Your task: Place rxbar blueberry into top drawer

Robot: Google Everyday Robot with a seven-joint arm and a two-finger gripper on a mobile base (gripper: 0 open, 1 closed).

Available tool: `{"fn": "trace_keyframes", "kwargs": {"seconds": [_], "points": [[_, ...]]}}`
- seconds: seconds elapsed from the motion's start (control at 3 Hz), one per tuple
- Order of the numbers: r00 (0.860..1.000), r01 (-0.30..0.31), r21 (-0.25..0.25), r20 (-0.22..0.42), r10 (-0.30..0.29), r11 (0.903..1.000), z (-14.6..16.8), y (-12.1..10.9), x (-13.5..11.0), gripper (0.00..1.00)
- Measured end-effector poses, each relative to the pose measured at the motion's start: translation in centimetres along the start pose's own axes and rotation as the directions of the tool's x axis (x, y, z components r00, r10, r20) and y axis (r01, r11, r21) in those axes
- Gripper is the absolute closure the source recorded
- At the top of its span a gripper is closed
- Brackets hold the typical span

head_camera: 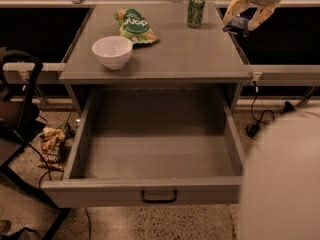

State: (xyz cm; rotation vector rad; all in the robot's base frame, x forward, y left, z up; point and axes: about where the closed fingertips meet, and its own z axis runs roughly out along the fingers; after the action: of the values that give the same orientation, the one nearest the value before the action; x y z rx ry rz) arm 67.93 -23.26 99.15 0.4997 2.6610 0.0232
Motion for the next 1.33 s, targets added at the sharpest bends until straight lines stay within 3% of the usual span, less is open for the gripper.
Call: {"fn": "trace_keyframes", "kwargs": {"seconds": [0.33,0.67,1.0,1.33], "points": [[0.997,0.056,-0.082,0.064,-0.051,0.9951,-4.0,-3.2,2.9,1.00],[0.986,0.152,-0.093,0.083,-0.145,0.9840,-2.6,-7.3,7.7,1.00],[0.979,0.201,-0.014,-0.014,-0.201,0.9795,3.6,-10.1,12.6,1.00],[0.970,0.225,-0.008,-0.091,-0.224,0.9744,6.5,-10.4,15.5,1.00]]}}
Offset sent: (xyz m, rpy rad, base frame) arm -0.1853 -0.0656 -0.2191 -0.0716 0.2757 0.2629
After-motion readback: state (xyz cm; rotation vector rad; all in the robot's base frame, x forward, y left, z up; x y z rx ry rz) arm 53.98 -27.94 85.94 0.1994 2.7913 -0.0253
